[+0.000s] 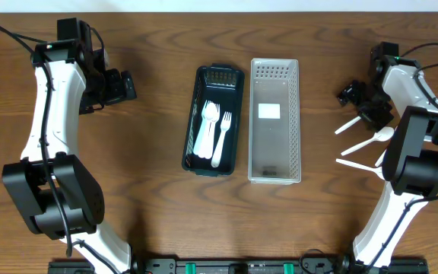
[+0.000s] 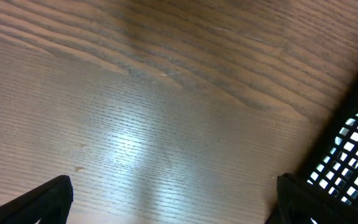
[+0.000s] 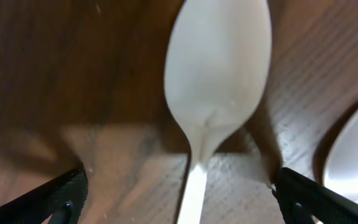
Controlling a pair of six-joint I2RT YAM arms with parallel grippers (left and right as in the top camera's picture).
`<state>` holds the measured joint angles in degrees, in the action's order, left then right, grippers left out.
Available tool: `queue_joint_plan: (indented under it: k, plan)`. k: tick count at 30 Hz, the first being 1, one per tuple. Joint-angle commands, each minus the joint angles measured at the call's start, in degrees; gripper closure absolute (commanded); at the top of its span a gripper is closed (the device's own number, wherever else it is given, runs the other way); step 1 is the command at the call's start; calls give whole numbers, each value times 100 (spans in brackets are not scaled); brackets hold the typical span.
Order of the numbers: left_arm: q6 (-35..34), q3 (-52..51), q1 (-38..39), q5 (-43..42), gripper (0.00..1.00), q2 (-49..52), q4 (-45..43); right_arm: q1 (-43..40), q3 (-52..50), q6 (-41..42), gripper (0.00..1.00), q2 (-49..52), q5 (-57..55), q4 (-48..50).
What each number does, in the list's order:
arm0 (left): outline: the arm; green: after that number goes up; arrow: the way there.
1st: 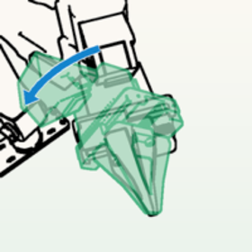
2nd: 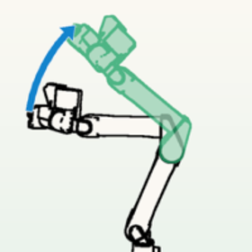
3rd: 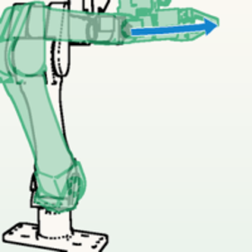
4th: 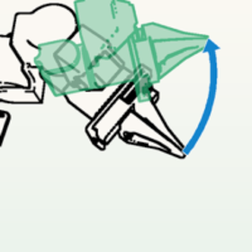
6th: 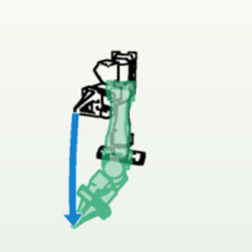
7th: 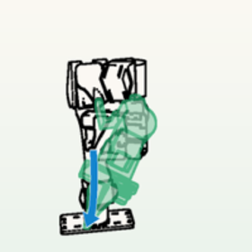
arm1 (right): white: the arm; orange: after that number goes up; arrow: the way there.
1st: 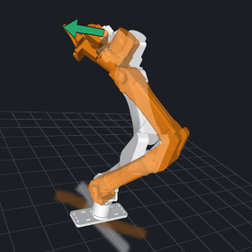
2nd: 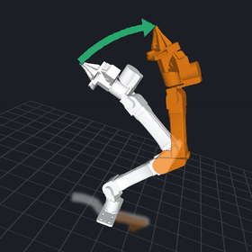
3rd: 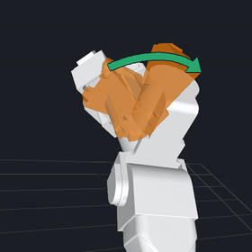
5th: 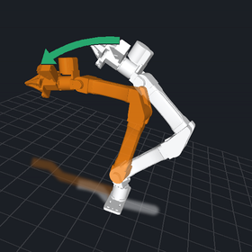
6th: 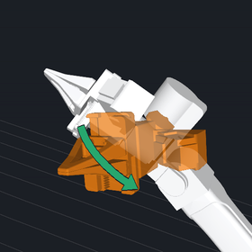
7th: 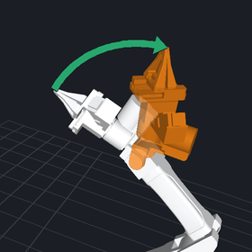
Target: Pack container
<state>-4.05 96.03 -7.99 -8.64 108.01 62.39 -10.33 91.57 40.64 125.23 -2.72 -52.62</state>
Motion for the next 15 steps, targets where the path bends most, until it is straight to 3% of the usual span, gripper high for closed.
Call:
queue_joint_plan:
  k: [1,8,12,15]
  plan:
    - [98,-24,4,-20,2,37,17,-44,96,46,3,101,-20,92]
    - [98,-24,4,-20,2,37,37,-44,87,46,9,138,-26,227]
    - [98,-24,4,-17,2,37,35,-44,22,48,20,144,-22,254]
    - [98,-24,4,-17,2,37,37,-42,-66,46,22,144,-20,247]
